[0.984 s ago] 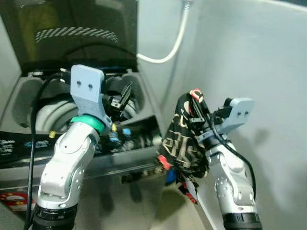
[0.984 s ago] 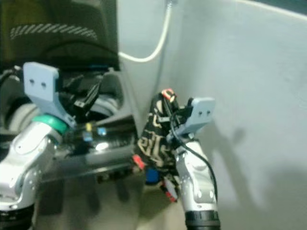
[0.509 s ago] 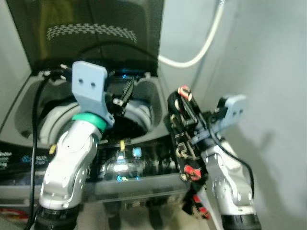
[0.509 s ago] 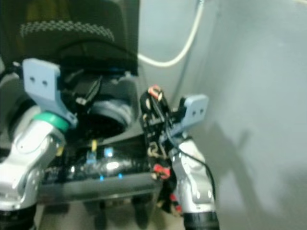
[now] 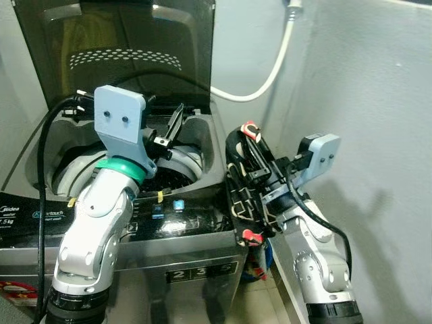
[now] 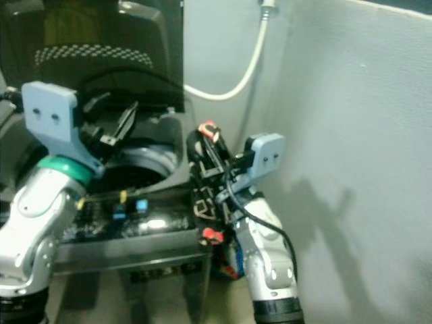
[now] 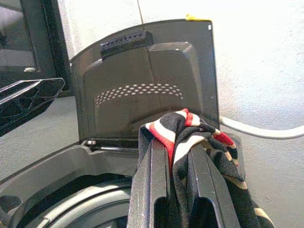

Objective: Clothes washing

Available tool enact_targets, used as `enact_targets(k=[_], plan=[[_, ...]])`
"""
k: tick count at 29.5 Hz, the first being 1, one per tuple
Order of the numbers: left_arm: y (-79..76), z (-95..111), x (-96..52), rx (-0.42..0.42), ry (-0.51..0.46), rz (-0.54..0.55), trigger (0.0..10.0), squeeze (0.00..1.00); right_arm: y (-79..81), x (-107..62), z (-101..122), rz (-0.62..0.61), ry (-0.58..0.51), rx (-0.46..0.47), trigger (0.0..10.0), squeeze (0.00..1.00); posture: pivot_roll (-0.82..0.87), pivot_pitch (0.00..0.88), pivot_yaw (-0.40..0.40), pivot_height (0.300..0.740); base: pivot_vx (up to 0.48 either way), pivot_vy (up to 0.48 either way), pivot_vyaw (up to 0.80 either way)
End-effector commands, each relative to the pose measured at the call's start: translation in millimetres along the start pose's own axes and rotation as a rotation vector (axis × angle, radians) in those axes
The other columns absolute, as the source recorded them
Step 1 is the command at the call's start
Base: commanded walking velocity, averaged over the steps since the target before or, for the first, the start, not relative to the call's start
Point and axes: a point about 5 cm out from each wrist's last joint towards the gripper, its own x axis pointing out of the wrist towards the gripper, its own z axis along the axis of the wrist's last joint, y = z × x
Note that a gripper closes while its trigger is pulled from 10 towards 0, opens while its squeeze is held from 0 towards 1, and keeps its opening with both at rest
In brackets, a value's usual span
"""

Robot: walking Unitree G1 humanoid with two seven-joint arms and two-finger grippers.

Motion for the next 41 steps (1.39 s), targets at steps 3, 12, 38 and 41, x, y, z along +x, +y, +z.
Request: enact_targets(k=[3,12,38,41], plan=[[-0.2,1.4,0.9,0.002,-0.005,-0.003,10.0,0.00,3.2,3.1,8.0,0.024,-0.034,0.002,10.0,0.00,0.08,0.000,0.006,0.740,0.000,0.000,0.00],[0.0,-3.7,-0.3,0.011,0.015,0.015,10.0,0.00,-0.3,2.8,6.6,0.003,-0.029,-0.003,10.0,0.00,0.08,0.000,0.003,0.740,0.000,0.000,0.00],[0.3,-5.8,-0.8,-0.024,0.023,0.021,10.0,0.00,-1.9,1.8,5.9,-0.008,-0.024,-0.003,10.0,0.00,0.08,0.000,0.003,0.740,0.000,-0.038,0.00],[-0.1,-5.9,-0.9,-0.025,0.020,0.020,10.0,0.00,-2.1,1.6,5.9,-0.008,-0.024,-0.003,10.0,0.00,0.08,0.000,0.003,0.740,0.000,0.480,0.00]])
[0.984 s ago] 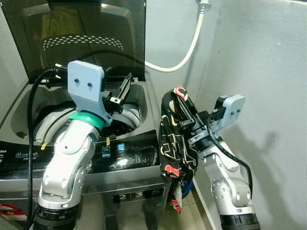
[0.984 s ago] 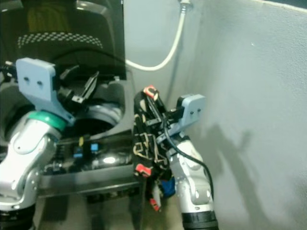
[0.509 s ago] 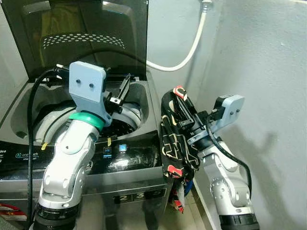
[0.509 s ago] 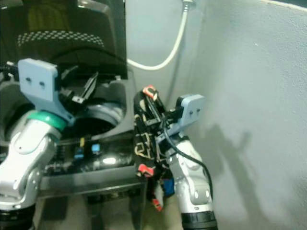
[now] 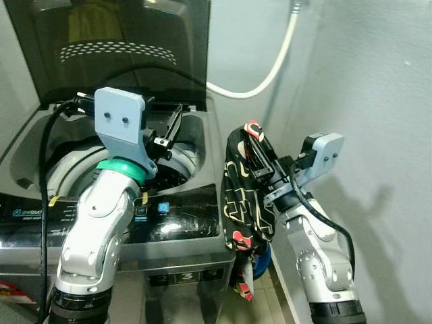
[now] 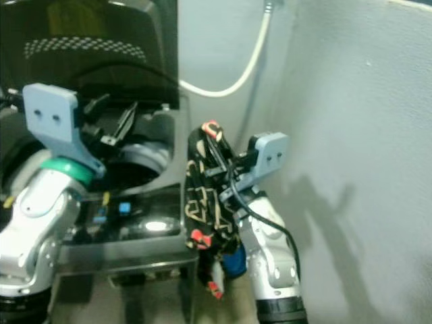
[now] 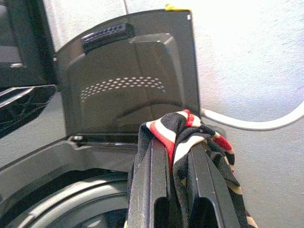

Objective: Clothes washing

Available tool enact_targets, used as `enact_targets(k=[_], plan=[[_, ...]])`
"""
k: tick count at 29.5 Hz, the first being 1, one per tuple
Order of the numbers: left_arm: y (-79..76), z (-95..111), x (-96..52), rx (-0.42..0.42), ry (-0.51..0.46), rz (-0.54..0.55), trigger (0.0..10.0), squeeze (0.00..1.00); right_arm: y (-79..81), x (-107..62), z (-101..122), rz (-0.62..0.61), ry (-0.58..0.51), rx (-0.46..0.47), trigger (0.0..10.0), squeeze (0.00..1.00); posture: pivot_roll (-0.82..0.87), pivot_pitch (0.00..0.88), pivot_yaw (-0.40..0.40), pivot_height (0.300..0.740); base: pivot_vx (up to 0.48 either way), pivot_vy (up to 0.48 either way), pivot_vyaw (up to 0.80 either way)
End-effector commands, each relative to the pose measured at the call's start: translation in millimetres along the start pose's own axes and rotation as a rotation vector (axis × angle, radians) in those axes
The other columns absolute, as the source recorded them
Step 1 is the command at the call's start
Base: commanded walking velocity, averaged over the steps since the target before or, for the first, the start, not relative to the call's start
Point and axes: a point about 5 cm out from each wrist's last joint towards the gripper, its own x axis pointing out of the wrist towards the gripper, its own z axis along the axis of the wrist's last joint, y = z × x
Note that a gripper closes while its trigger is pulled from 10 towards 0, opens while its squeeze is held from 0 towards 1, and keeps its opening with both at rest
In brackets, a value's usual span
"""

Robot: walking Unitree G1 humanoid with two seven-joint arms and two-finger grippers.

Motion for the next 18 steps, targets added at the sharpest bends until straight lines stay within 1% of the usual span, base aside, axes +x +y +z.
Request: enact_targets(k=[1,15,18], plan=[[1.1,-1.5,-1.2,-0.005,0.007,0.002,10.0,0.00,2.7,2.4,4.3,0.011,-0.023,0.001,10.0,0.00,0.08,0.000,0.003,0.740,0.000,0.480,0.00],[2.5,-3.0,-1.0,-0.007,0.013,0.008,10.0,0.00,2.6,2.4,4.4,0.011,-0.021,-0.003,10.0,0.00,0.08,0.000,0.001,0.740,0.000,0.480,0.00],[3.1,-3.3,-1.0,-0.003,0.016,0.010,10.0,0.00,2.8,2.6,4.4,0.011,-0.020,-0.003,10.0,0.00,0.08,0.000,0.001,0.740,0.000,0.000,0.00]])
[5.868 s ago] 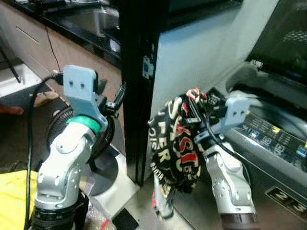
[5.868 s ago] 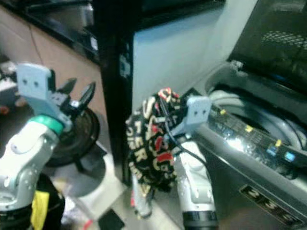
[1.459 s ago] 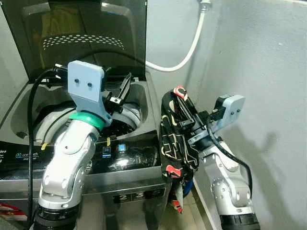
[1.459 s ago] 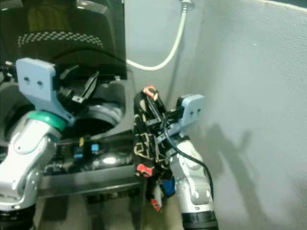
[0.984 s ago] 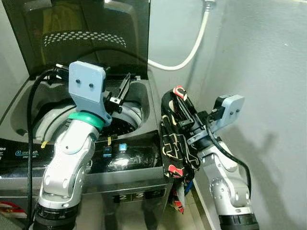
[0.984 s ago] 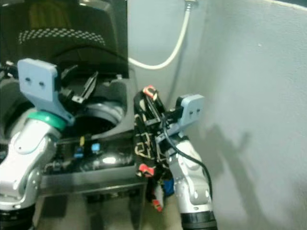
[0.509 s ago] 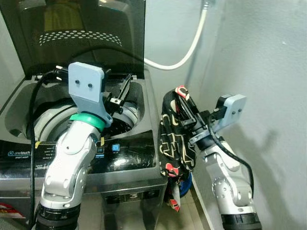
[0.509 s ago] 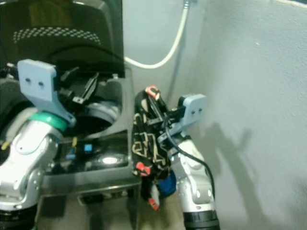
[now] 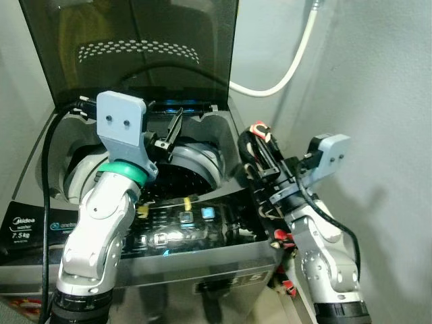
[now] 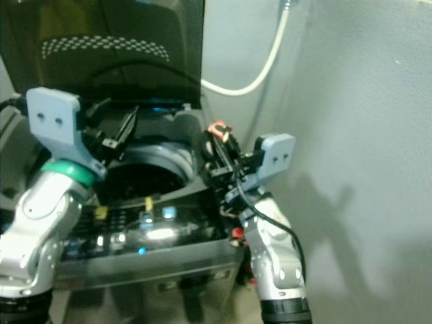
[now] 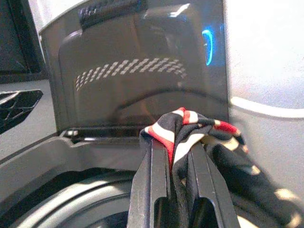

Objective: Clothes washing

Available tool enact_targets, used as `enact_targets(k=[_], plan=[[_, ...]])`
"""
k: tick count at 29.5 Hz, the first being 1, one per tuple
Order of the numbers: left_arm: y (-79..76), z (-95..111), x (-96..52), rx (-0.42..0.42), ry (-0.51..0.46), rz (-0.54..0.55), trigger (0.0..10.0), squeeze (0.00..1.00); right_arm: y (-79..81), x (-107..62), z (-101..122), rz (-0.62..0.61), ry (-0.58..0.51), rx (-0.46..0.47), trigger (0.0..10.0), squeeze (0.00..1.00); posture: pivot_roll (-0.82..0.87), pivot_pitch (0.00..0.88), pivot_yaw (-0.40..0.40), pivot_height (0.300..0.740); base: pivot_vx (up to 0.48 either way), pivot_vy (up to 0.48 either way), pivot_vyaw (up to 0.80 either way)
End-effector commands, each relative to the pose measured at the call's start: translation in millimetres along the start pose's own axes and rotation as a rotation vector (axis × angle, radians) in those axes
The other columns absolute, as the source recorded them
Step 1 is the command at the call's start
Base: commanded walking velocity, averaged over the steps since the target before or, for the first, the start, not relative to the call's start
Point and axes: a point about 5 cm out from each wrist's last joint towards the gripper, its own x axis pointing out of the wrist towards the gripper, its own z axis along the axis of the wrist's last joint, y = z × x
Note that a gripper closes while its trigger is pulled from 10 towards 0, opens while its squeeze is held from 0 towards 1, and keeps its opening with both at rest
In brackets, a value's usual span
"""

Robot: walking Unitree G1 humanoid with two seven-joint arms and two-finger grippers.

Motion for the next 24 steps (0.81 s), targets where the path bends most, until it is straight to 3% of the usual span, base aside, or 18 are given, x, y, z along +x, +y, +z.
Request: enact_targets(k=[1,14,16,17,19,20,21,22,24], plan=[[0.5,0,-0.8,-0.002,0.004,0.002,10.0,0.00,8.5,4.3,4,0.040,-0.020,0.001,10.0,0.00,0.08,0.000,0.001,0.740,0.000,0.000,0.00],[-0.5,-1,-1.0,0.011,0.013,-0.014,10.0,0.00,9.0,4.9,3,0.039,-0.019,0.001,10.0,0.00,0.08,0.000,0.004,0.740,0.000,0.000,0.00],[-4.9,0,-2.1,0.026,0.004,-0.087,10.0,0.00,10.1,6.3,4,0.055,-0.022,-0.024,10.0,0.00,0.08,0.000,0.006,0.740,0.000,0.000,0.00],[-9.9,2,-5.0,0.018,-0.002,-0.174,10.0,0.00,13.2,9.0,7,0.088,-0.031,-0.039,10.0,0.00,0.08,0.000,0.006,0.740,0.000,0.000,0.00],[-9.9,2,-5.0,0.018,-0.002,-0.174,10.0,0.00,13.2,9.0,7,0.088,-0.031,-0.039,10.0,0.00,0.08,0.000,0.006,0.740,0.000,0.000,0.00],[-14.7,5,-9.4,-0.023,-0.004,-0.269,10.0,0.00,18.8,14.5,15,0.146,-0.052,-0.049,10.0,0.00,0.08,0.000,0.009,0.740,0.000,0.000,0.00],[-14.7,5,-9.4,-0.023,-0.004,-0.269,10.0,0.00,18.8,14.5,15,0.146,-0.052,-0.049,10.0,0.00,0.08,0.000,0.009,0.740,0.000,0.000,0.00],[-17.1,8,-14.9,-0.077,-0.004,-0.353,10.0,0.00,26.0,23.0,26,0.217,-0.088,-0.051,10.0,0.00,0.07,0.000,0.011,0.740,0.000,0.000,0.00],[-18.2,10,-18.5,-0.114,-0.005,-0.402,10.0,0.00,31.0,28.3,34,0.264,-0.113,-0.050,10.0,0.00,0.07,0.000,0.011,0.740,0.000,0.000,0.00]])
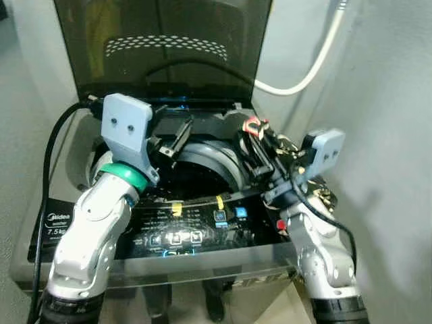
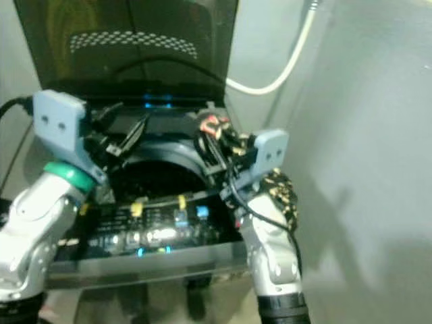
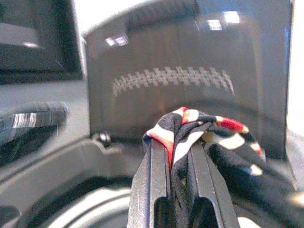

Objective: Clothes washing

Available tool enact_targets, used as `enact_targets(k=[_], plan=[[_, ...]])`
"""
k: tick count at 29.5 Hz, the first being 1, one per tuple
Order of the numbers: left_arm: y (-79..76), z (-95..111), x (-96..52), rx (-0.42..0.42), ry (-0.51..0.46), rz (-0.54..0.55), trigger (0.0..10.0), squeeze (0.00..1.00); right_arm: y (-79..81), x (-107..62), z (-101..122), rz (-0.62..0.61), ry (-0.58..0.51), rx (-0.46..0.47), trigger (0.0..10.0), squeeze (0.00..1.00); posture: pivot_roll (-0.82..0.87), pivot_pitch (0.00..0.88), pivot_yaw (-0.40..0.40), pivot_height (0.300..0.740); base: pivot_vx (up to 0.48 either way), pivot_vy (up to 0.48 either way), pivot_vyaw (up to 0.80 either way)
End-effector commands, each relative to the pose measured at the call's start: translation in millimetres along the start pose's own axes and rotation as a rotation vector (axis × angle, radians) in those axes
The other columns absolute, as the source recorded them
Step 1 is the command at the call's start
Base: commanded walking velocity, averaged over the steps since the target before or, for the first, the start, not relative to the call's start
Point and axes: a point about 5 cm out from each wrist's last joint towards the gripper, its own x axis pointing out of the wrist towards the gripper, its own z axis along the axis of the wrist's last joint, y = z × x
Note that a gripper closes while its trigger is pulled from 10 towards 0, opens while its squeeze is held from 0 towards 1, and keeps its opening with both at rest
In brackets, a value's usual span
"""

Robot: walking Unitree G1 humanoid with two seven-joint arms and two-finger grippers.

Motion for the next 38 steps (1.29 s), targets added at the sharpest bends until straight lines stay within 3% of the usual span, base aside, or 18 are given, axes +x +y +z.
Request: enact_targets(k=[1,2,5,9,11,13,15,16,18,21,24,29,31,33,34,36,37,38], plan=[[-6.3,6,-7.5,-0.079,-0.015,-0.115,10.0,0.00,17.9,19.7,28,0.161,-0.105,-0.003,10.0,0.00,0.07,0.000,0.011,0.740,0.000,0.000,0.00],[-6.3,6,-7.5,-0.079,-0.015,-0.115,10.0,0.00,17.9,19.7,28,0.161,-0.105,-0.003,10.0,0.00,0.07,0.000,0.011,0.740,0.000,0.000,0.00],[-4.2,15,-22.6,-0.149,-0.028,-0.229,10.0,0.00,26.4,46.8,67,0.309,-0.238,0.024,10.0,0.00,0.08,0.000,0.002,0.740,0.000,0.000,0.00],[-6.0,19,-28.8,-0.183,-0.036,-0.292,10.0,0.00,30.6,59.1,81,0.383,-0.282,0.055,10.0,0.00,0.08,0.000,-0.004,0.740,0.000,0.000,0.00],[-10.3,20,-31.0,-0.233,-0.052,-0.352,10.0,0.00,39.6,71.3,92,0.491,-0.323,0.155,10.0,0.00,0.09,0.000,-0.013,0.740,0.000,0.000,0.00],[-11.2,20,-31.5,-0.245,-0.056,-0.368,10.0,0.00,42.0,73.9,94,0.519,-0.332,0.181,10.0,0.00,0.09,0.000,-0.013,0.740,0.000,0.000,0.00],[-17.3,17,-19.2,-0.314,-0.087,-0.418,10.0,0.00,52.2,86.3,110,0.614,-0.387,0.305,10.0,0.00,0.11,0.000,-0.043,0.740,0.000,0.000,0.00],[-17.3,17,-19.2,-0.314,-0.087,-0.418,10.0,0.00,52.2,86.3,110,0.614,-0.387,0.305,10.0,0.00,0.11,0.000,-0.043,0.740,0.000,0.000,0.00],[-19.0,11,0.9,-0.365,-0.110,-0.440,10.0,0.00,61.8,92.8,120,0.699,-0.418,0.398,10.0,0.00,0.11,0.000,-0.044,0.740,0.000,0.000,0.00],[-1.4,1,30.2,-0.320,-0.099,-0.319,10.0,0.00,64.3,94.9,121,0.717,-0.412,0.415,10.0,0.00,0.09,0.006,-0.034,0.740,0.000,0.000,0.00],[12.0,1,43.4,-0.294,-0.100,-0.224,10.0,0.00,61.0,94.3,118,0.697,-0.401,0.402,10.0,0.00,0.07,0.011,-0.023,0.740,0.000,0.000,0.00],[28.3,-1,57.7,-0.209,-0.085,-0.115,10.0,0.00,41.9,93.7,109,0.643,-0.376,0.402,10.0,0.00,0.06,0.015,-0.011,0.740,0.000,0.000,0.00],[28.3,-1,57.7,-0.209,-0.085,-0.115,10.0,0.00,41.9,93.7,109,0.643,-0.376,0.402,10.0,0.00,0.06,0.015,-0.011,0.740,0.000,0.000,0.00],[57.0,-5,67.8,-0.107,-0.044,0.138,10.0,0.00,20.5,92.4,104,0.585,-0.361,0.388,10.0,0.00,0.06,0.017,-0.005,0.740,0.000,0.000,0.00],[57.0,-5,67.8,-0.107,-0.044,0.138,10.0,0.00,20.5,92.4,104,0.585,-0.361,0.388,10.0,0.00,0.06,0.017,-0.005,0.740,0.000,0.000,0.00],[86.5,-1,66.0,0.008,-0.035,0.355,10.0,0.00,-1.7,88.6,96,0.505,-0.329,0.366,10.0,0.00,0.06,0.018,-0.004,0.740,0.000,0.000,0.00],[86.5,-1,66.0,0.008,-0.035,0.355,10.0,0.00,-1.7,88.6,96,0.505,-0.329,0.366,10.0,0.00,0.06,0.018,-0.004,0.740,0.000,0.000,0.00],[100.9,2,61.7,0.093,-0.035,0.446,10.0,0.00,-10.4,87.9,83,0.435,-0.276,0.339,10.0,0.00,0.06,0.026,-0.002,0.740,0.000,0.000,0.00]])
